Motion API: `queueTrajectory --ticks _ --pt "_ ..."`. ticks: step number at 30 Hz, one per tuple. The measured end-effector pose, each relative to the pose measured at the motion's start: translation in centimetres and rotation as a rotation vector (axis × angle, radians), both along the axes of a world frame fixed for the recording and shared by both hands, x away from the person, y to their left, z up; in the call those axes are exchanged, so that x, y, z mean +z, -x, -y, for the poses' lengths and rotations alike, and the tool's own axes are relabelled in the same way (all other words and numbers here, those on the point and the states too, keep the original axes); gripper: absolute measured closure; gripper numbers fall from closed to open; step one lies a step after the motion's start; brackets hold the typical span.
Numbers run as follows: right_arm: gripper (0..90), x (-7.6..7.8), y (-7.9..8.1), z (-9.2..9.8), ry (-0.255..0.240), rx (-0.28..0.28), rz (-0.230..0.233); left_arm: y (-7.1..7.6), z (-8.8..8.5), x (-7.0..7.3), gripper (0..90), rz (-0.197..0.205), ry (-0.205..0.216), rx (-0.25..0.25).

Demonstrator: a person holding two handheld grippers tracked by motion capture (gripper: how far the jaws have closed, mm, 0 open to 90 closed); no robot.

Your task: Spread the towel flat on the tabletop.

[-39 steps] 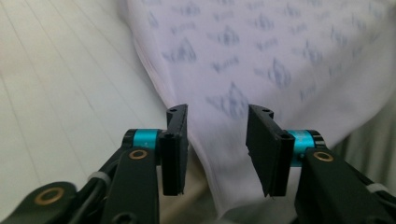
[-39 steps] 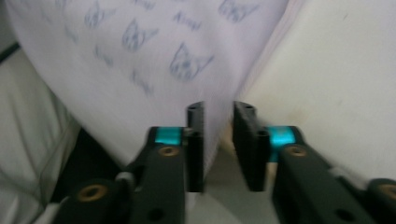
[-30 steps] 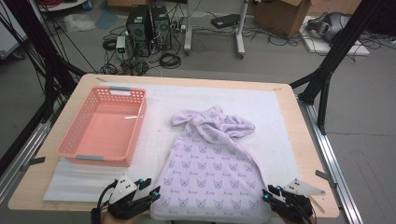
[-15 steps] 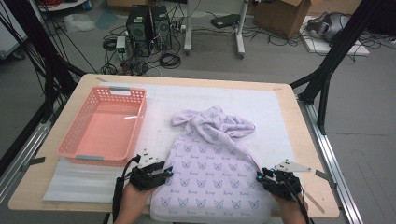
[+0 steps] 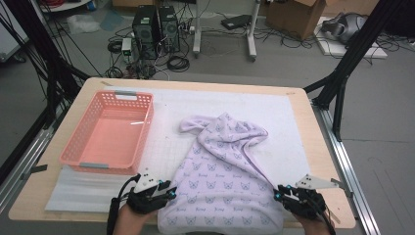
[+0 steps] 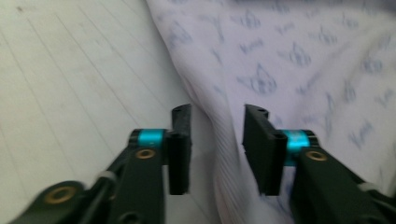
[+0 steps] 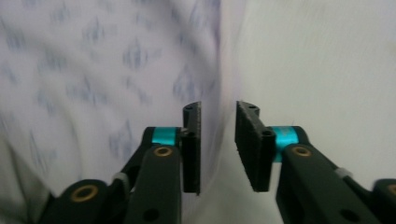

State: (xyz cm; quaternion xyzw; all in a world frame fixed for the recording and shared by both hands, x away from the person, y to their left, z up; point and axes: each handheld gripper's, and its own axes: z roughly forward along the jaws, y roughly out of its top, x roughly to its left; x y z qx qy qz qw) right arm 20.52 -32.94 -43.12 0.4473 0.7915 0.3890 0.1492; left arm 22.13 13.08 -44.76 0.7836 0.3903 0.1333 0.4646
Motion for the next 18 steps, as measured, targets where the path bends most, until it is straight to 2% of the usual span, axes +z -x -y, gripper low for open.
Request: queueTrajectory --ticks 1,3,5,9,11,13,15,17,18 --pt "66.8 0.4 -0.5 -0.1 -0.017 -0.010 0.023 -0.3 -0.1 0.2 55.6 0.011 0.016 0.008" --pt "66.9 1.0 -1.7 -0.4 -0.025 -0.032 0.057 -1.0 -0.2 0.6 54.7 0.040 0.044 0.015" --pt "67.3 1.3 -3.4 -1.1 -0.019 -0.042 0.079 -1.8 -0.3 0.8 53.0 0.057 0.050 0.024" --pt "67.4 0.8 -6.9 -3.6 0.006 -0.036 0.075 -3.1 -0.2 0.7 52.6 0.060 0.066 0.037" --pt "66.5 0.3 -8.3 -5.1 0.024 -0.007 0.063 -3.3 -0.2 0.5 52.6 0.060 0.074 0.036" --pt "64.0 -0.2 -9.6 -6.4 0.019 0.023 0.048 -3.4 -0.2 0.4 52.6 0.054 0.075 0.032" --pt "64.1 -0.7 -10.6 -7.4 0.087 0.014 0.033 -3.4 -0.2 0.2 52.7 0.052 0.074 0.031" --pt "76.1 -1.0 -11.1 -7.9 0.175 0.014 0.044 -3.3 -0.2 0.1 52.7 0.049 0.073 0.027" --pt "82.8 -0.9 -11.1 -7.8 0.196 0.004 0.052 -3.3 -0.2 0.1 52.7 0.050 0.073 0.029"
